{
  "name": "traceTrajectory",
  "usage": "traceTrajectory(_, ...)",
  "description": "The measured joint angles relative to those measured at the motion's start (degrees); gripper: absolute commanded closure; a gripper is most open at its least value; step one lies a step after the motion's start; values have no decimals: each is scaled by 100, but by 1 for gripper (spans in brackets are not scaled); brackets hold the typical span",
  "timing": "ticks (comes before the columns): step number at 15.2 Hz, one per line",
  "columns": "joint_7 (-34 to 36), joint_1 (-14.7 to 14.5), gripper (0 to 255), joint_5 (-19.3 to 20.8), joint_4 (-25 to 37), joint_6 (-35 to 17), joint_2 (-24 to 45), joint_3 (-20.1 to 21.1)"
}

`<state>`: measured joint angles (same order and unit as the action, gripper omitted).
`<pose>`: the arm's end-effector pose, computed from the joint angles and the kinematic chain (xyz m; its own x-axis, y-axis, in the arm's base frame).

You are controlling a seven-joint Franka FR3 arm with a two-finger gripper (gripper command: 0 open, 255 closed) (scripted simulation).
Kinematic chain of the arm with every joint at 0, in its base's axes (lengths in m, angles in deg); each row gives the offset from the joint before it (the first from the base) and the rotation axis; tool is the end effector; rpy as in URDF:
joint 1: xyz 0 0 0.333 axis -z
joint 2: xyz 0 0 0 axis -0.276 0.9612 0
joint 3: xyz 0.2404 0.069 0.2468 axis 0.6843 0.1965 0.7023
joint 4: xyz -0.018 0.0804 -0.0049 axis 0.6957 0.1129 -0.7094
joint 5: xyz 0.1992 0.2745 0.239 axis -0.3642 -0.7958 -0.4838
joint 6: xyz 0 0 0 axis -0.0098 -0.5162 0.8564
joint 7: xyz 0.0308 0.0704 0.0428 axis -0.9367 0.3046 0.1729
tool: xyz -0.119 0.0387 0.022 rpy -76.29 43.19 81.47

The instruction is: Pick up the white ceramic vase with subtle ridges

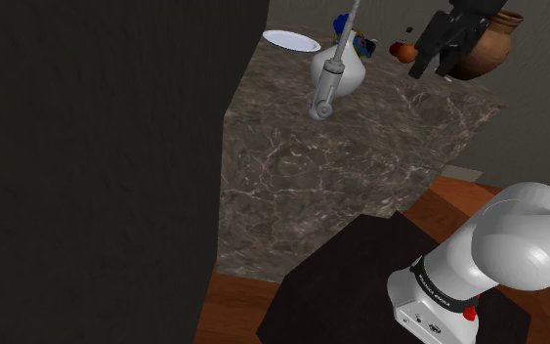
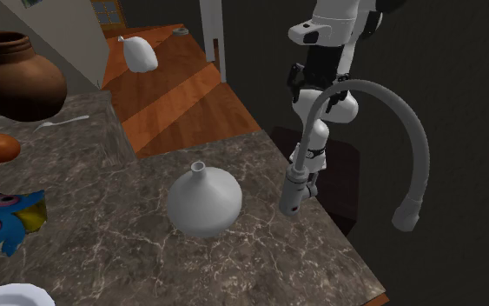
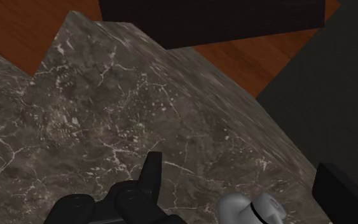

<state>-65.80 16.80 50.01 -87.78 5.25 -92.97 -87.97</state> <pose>0.2786 -0.0294 0.6446 0.9819 -0.1868 0.0322 -0.1869 -0.9824 -0.0004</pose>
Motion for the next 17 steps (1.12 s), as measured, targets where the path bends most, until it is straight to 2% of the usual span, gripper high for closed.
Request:
traceTrajectory(2,-24,7,0,18,55,-42,92,-30)
traceTrajectory(6,-138,41,0,95,463,-335,773,-199)
traceTrajectory(14,-522,116,0,148,1719,-792,2426,-650)
traceTrajectory(17,-677,137,0,75,2464,-801,3165,-809)
